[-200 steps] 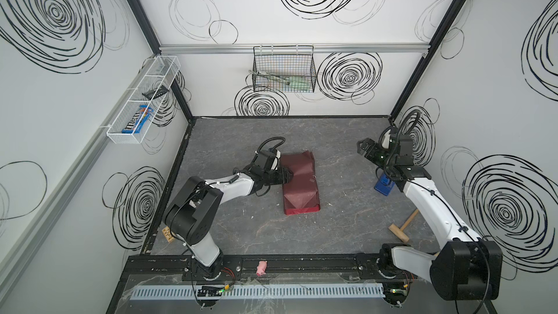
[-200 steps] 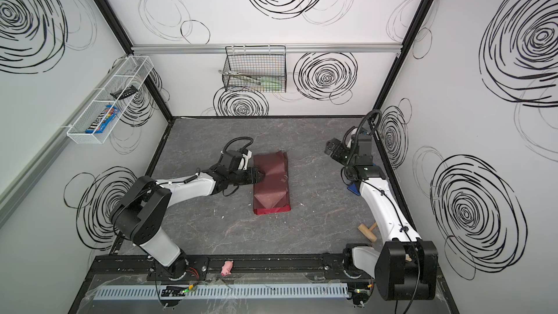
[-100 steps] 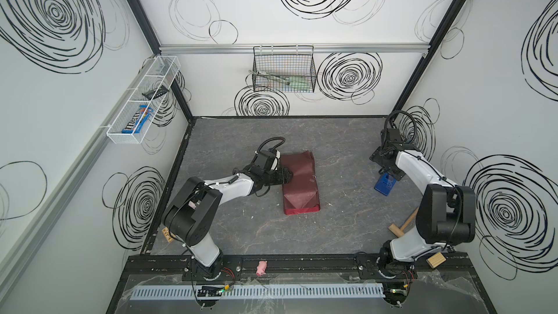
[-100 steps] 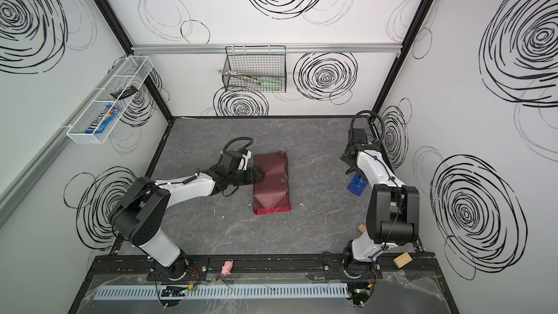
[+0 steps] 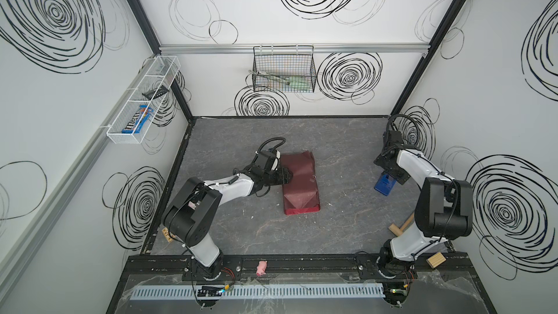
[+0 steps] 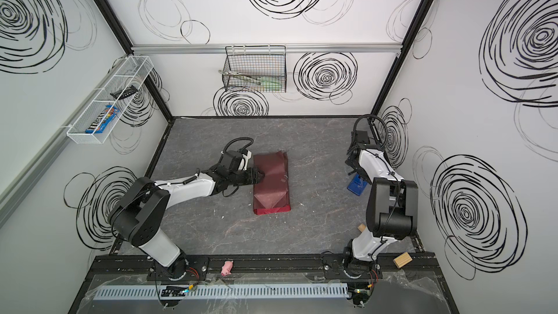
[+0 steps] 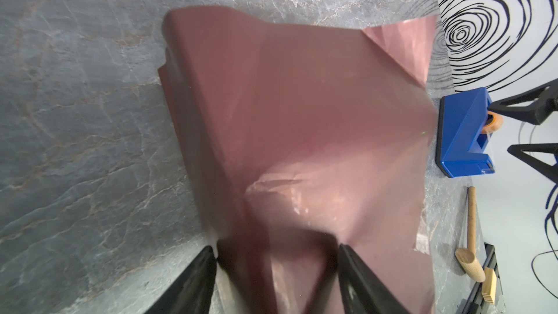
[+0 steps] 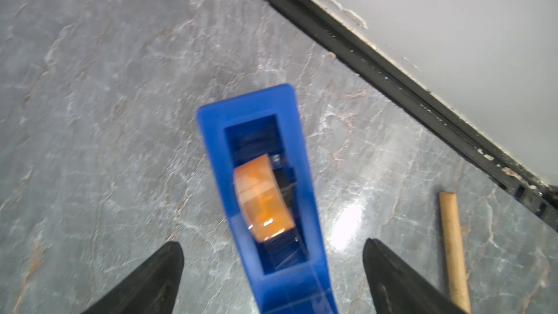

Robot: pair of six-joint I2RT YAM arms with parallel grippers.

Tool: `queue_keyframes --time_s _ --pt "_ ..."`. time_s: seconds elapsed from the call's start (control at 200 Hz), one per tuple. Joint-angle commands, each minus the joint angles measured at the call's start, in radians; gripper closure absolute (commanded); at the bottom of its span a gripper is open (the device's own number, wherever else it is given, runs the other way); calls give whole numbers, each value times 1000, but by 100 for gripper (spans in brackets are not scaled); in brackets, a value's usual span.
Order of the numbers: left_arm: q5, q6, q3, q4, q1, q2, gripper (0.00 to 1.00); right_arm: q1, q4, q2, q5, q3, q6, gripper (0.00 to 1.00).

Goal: Wrap a gift box in wrapping paper
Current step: Pick up the cutter from the middle-right of the table.

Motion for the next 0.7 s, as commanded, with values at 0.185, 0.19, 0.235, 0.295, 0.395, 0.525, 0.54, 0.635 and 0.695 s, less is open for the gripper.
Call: queue_keyframes --time_s 0.185,0.19,0.235,0.295,0.395,0.525,0.54,0.635,0.695 --pt "-47 28 -18 -103 -8 11 33 -60 64 89 -49 32 -83 3" --pt "-47 28 -18 -104 -9 9 33 -60 64 92 -49 33 -83 3" --pt "-48 28 -18 -105 -6 7 33 -65 62 123 -58 54 -92 3" --pt "-48 28 -16 -106 -5 4 33 -70 57 165 -70 78 -99 3" --pt "-49 29 -14 -109 -4 -1 33 -72 55 216 -77 106 -103 1" --pt "-49 30 -19 -108 0 -6 33 -72 57 239 -73 114 -103 16" --pt "-49 30 -20 -107 -1 -7 33 -71 58 238 -74 114 -103 18" --pt "-45 28 -21 -104 2 -6 33 -69 69 216 -84 102 -103 32" --pt "-42 27 -21 -100 2 -5 33 -69 63 201 -83 102 -99 41"
